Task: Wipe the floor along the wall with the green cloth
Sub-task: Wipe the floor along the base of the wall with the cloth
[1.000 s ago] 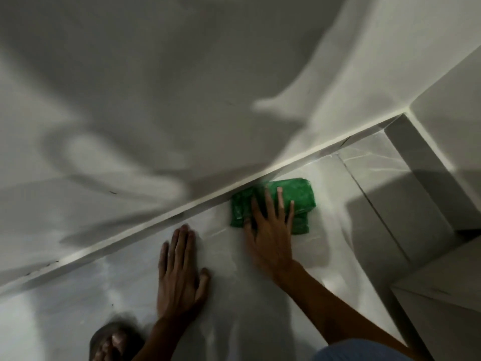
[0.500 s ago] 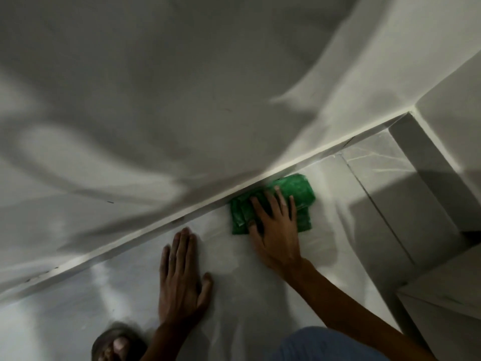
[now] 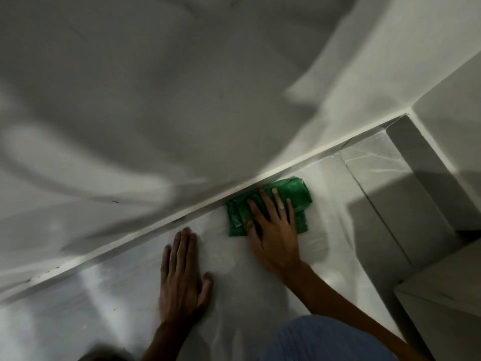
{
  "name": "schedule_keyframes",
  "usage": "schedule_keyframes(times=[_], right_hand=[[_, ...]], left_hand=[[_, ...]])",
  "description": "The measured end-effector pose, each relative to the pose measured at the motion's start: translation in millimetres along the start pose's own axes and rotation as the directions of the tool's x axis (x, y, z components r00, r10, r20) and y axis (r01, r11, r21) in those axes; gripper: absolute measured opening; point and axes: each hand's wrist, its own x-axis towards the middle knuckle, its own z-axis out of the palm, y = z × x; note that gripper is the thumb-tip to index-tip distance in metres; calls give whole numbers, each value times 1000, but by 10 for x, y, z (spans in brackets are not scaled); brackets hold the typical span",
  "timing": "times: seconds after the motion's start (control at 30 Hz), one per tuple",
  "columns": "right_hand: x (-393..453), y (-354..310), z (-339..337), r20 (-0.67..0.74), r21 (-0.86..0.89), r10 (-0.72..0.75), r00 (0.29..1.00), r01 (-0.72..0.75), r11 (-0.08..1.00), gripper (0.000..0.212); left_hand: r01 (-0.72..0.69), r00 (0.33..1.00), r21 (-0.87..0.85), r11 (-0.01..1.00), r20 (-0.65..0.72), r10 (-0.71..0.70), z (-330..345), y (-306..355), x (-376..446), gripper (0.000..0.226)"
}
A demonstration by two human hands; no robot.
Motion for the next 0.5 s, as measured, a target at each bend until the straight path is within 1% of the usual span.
schedule_keyframes(times=[0.07,0.1,0.23,0.27,0.37,0.5], right_hand=[[-25,-110,50,3,19,17,1000,-17,1000,58],[-42,-109,60,7,27,-3,1000,2,1000,57],[-12,117,-48,86,21,-174,981,173,985,57],[-29,176,-73,97,34,-197,976,195,980,59],[-206,253,-111,90,46,-159,983,155,987,63],[-171,41,-88,101,5,-141,985,141,990,57]], left_hand=[[-1,1000,-1,1000,-5,1,4,-22,11,97],[0,1000,4,1000,-1,0,3,-27,12,97],[7,1000,8,1000,11,-7,-8,-1,0,95],[6,1000,6,1000,10,-6,-10,-4,0,95],[7,1000,9,1000,9,-7,-6,-15,-9,95],[12,1000,13,1000,11,-12,9,-18,-3,96]])
